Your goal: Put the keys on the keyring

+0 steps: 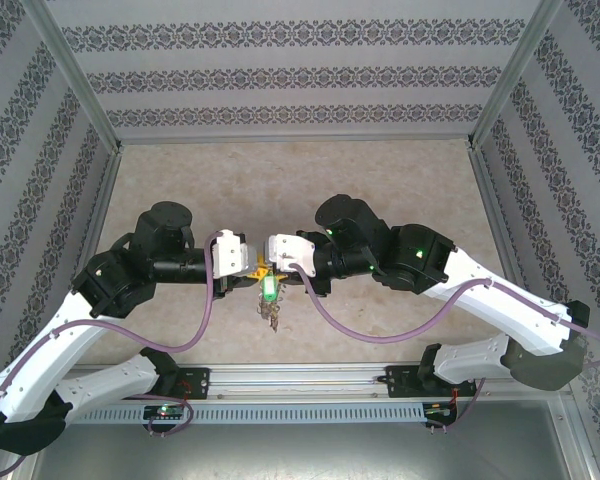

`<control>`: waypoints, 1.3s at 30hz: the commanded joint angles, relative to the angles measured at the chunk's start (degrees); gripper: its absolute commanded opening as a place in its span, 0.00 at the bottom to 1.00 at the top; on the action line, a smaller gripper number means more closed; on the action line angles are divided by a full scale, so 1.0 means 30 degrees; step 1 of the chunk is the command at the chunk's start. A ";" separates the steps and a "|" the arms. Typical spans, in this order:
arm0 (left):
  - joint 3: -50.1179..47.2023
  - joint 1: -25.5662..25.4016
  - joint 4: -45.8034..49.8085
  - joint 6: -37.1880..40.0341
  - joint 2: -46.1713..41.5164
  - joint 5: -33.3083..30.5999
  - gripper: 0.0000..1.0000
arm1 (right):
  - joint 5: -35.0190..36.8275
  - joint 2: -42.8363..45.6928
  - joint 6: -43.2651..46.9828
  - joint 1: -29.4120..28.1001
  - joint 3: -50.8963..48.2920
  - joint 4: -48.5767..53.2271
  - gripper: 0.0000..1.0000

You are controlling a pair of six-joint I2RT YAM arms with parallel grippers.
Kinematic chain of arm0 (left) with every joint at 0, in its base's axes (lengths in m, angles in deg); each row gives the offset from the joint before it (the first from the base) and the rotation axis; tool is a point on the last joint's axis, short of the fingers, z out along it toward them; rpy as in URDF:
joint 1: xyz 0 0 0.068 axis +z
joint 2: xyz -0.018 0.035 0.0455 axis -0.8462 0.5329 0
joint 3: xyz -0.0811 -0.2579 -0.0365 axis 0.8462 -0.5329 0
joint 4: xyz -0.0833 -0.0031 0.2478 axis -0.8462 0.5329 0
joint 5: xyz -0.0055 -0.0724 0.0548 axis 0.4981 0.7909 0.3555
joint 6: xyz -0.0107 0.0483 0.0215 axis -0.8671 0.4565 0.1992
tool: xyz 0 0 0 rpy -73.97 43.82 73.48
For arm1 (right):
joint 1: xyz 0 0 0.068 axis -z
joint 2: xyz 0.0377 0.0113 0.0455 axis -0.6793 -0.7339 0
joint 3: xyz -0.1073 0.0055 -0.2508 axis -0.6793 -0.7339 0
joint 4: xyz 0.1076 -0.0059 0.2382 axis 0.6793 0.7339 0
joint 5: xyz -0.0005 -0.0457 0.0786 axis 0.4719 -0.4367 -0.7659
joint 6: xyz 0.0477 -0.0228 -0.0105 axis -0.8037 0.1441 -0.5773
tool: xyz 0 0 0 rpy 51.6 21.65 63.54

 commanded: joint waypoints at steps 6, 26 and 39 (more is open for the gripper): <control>-0.0778 -0.0244 -0.1586 -0.0264 -0.0617 0.0499 0.00 | -0.0311 0.0671 -0.0656 0.0243 -0.0478 -0.1710 0.17; -0.1187 -0.0235 -0.3135 -0.1643 -0.1081 -0.1234 0.00 | 0.0753 0.4179 -0.7329 0.0110 -0.6204 -0.7008 0.47; -0.1666 -0.0228 -0.3600 -0.1944 -0.1447 -0.1153 0.00 | -0.0411 0.3018 -0.8349 0.0107 -0.6535 -0.8187 0.44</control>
